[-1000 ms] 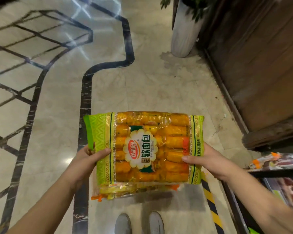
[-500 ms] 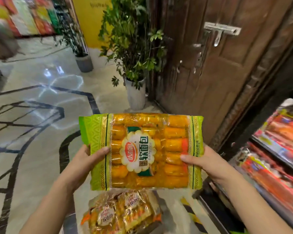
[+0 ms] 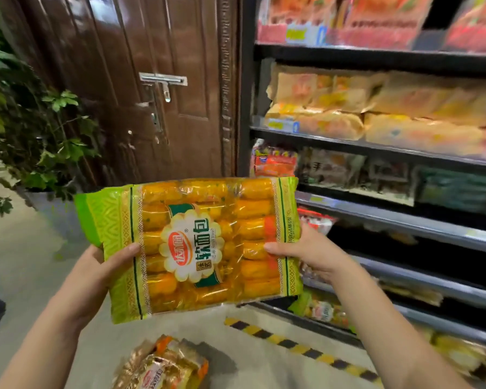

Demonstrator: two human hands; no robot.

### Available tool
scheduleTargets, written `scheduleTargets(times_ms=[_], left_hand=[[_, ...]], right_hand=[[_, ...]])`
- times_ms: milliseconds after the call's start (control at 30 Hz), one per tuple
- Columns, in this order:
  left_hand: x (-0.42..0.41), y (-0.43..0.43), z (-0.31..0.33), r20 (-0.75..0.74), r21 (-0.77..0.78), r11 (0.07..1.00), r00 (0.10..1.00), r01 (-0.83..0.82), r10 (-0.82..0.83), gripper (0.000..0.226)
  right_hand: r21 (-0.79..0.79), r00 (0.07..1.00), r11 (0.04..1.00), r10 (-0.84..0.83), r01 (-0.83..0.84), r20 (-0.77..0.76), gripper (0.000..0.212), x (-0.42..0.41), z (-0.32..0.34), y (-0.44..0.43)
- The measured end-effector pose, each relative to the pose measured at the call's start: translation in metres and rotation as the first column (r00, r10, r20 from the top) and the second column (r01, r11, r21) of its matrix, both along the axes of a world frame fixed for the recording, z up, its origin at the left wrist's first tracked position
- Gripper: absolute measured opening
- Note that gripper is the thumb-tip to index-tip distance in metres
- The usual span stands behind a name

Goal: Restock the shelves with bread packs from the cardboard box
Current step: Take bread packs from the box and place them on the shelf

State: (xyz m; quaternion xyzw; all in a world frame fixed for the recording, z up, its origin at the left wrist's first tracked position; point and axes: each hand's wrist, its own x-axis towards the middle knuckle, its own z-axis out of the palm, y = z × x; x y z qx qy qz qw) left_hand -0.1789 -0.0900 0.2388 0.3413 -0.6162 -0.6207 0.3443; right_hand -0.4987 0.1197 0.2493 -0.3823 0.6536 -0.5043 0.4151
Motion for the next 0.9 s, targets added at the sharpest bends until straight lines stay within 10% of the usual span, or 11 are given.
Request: scheduleTargets(times_ms=[433,900], left_hand=[[-0.098,0.126,-0.037,-0.026,0.115,0.841,0.848,0.529,-0.53,0.114],[-0.204,0.306,-0.025,0.084,0.081,0.647,0.641,0.759,-0.763,0.098]], right_hand=[[0.119,0.861,0.856,-0.486,0.504,-0.149,0.07,0.051,-0.013,0.257],[0.099,0.733,0.73,-0.68,0.676,0.012,0.057,0.021,-0.027,0.477]])
